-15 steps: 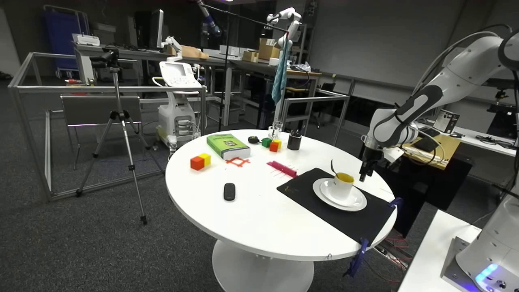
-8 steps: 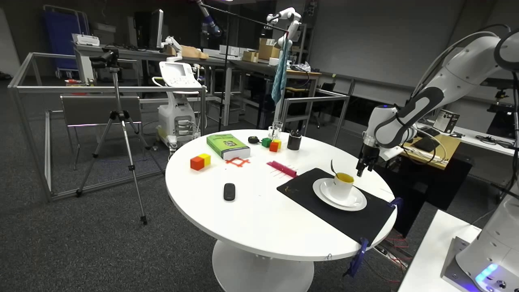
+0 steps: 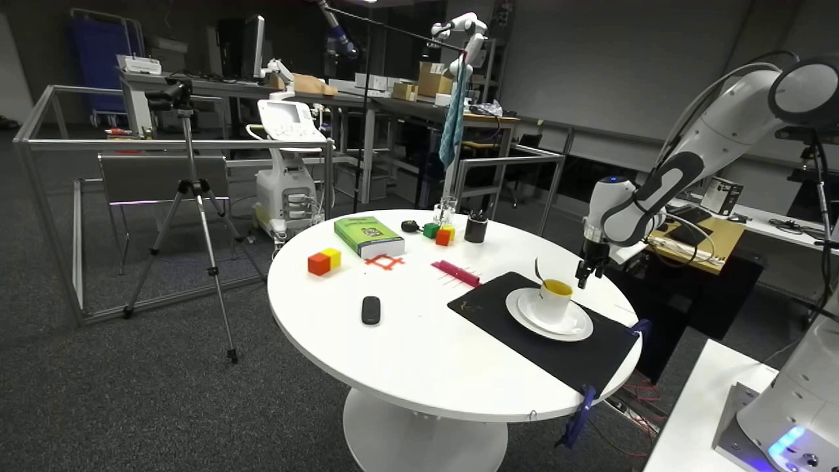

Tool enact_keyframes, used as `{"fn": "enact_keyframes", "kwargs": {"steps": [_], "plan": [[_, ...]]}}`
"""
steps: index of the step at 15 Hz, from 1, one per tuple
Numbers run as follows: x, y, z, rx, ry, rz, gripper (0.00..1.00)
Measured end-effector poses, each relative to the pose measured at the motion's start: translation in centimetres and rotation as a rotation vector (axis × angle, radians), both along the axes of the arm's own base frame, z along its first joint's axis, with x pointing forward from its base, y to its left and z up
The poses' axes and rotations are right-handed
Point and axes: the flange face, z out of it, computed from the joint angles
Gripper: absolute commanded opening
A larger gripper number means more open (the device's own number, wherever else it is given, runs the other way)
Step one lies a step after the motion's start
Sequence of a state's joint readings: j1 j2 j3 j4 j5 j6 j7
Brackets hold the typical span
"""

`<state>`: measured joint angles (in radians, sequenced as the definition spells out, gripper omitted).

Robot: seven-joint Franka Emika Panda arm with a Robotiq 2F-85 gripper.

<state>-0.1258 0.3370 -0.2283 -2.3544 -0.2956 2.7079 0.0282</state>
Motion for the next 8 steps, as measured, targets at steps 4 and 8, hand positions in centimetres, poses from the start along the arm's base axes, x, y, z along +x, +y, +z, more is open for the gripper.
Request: {"fn": "enact_keyframes", "kwargs": {"steps": [4,8], "plan": [[0.7,0.2,-1.2,-0.008,0.016,0.02,1.0],[1.5,0.5,-2.1,-0.013,0.021,0.034,1.0]]}}
